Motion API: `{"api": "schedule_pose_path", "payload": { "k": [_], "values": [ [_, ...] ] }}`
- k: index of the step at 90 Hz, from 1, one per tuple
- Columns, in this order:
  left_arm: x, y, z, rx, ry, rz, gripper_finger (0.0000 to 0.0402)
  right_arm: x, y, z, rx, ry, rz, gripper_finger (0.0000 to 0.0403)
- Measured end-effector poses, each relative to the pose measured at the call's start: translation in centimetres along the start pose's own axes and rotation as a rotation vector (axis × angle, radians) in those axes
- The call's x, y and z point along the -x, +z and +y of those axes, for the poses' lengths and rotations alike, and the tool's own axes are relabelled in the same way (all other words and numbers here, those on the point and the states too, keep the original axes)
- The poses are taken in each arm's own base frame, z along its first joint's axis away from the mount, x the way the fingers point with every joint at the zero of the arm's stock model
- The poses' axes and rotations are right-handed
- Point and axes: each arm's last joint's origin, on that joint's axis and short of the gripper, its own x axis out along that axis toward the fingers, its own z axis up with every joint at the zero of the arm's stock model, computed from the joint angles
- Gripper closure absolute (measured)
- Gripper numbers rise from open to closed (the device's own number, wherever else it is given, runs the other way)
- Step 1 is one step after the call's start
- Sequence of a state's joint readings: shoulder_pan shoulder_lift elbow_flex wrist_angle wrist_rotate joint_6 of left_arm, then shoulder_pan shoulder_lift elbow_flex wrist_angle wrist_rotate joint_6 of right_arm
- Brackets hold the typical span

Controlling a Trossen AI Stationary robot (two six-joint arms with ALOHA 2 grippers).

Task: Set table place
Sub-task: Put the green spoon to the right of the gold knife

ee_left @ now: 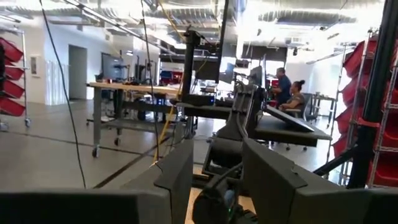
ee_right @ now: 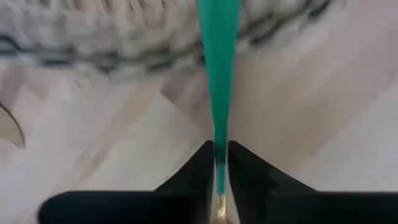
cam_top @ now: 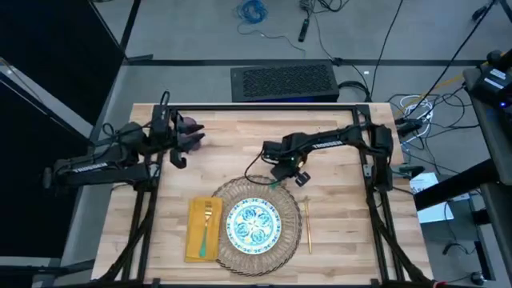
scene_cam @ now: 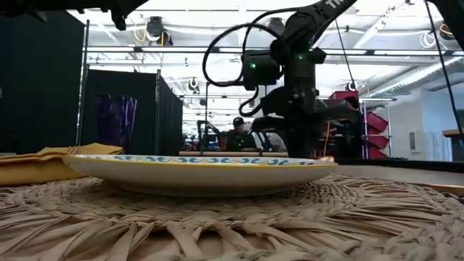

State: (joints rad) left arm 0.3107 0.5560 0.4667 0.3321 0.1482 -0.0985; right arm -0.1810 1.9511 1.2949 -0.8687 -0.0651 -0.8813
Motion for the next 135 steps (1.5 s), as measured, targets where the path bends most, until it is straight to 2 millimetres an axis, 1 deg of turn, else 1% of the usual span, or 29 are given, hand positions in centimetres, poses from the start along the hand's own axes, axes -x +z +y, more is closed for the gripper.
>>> {"api": "schedule_pose_path", "payload": {
  "k": [13,24,31,37,46,52,58,64,71,75,79,85,91,98,106,116,124,135],
  "values": [
    [0.0,0.0,0.0,0.0,0.0,0.001,0.0281,0.0,0.2,0.3,-0.001,-0.063,0.087,0.0292],
    [0.0,0.0,0.0,0.001,0.0,0.001,0.0281,0.5,1.0,0.8,0.003,-0.105,0.132,0.0254],
    [0.0,0.0,0.0,0.0,0.0,0.001,0.0281,1.5,2.2,0.9,-0.001,-0.174,0.149,0.0237],
    [0.0,0.0,0.0,0.0,0.0,0.0,0.0281,2.7,3.2,0.9,-0.013,-0.217,0.141,0.0228],
    [0.0,0.0,0.0,0.001,-0.001,0.0,0.0281,5.1,4.8,0.4,-0.112,-0.295,0.087,0.0223],
    [0.0,0.0,0.0,0.002,-0.003,0.0,0.0281,6.7,5.4,-0.1,-0.237,-0.373,0.065,0.0223],
    [0.0,0.0,0.0,0.017,-0.01,-0.002,0.0281,8.6,5.8,-0.6,-0.436,-0.471,0.036,0.0227],
    [0.0,0.0,0.0,0.027,-0.015,-0.002,0.0281,10.1,5.6,-1.2,-0.742,-0.543,-0.035,0.0232],
    [0.0,0.0,-0.1,0.027,-0.026,-0.001,0.0281,10.9,4.7,-1.5,-1.162,-0.522,-0.099,0.0239],
    [0.0,0.0,-0.1,0.03,-0.028,-0.001,0.0281,10.8,4.2,-1.6,-1.374,-0.482,-0.127,0.0242],
    [0.0,0.0,-0.1,0.034,-0.032,0.0,0.0281,10.7,3.9,-1.8,-1.543,-0.46,-0.162,0.0245],
    [0.0,0.0,-0.1,0.032,-0.041,0.001,0.0281,10.4,3.8,-1.8,-1.706,-0.465,-0.2,0.0247],
    [0.0,0.0,-0.2,0.023,-0.059,0.002,0.0281,9.5,4.1,-1.5,-1.841,-0.497,-0.244,0.0247],
    [0.0,0.1,-0.2,0.022,-0.074,-0.001,0.0281,8.2,4.6,-0.9,-1.965,-0.515,-0.284,0.0247],
    [0.0,0.3,-0.3,0.021,-0.102,-0.025,0.0281,6.6,5.0,0.1,-2.052,-0.513,-0.309,0.0247],
    [0.1,0.5,-0.5,0.057,-0.162,-0.033,0.0281,4.7,5.4,2.2,-2.181,-0.517,-0.281,0.0247],
    [0.2,0.4,-0.7,0.078,-0.219,-0.014,0.0281,4.0,6.1,3.9,-2.293,-0.52,-0.285,0.0248],
    [0.2,0.2,-0.8,0.098,-0.273,0.012,0.0281,3.9,7.0,5.7,-2.451,-0.541,-0.331,0.0248]
  ]
}}
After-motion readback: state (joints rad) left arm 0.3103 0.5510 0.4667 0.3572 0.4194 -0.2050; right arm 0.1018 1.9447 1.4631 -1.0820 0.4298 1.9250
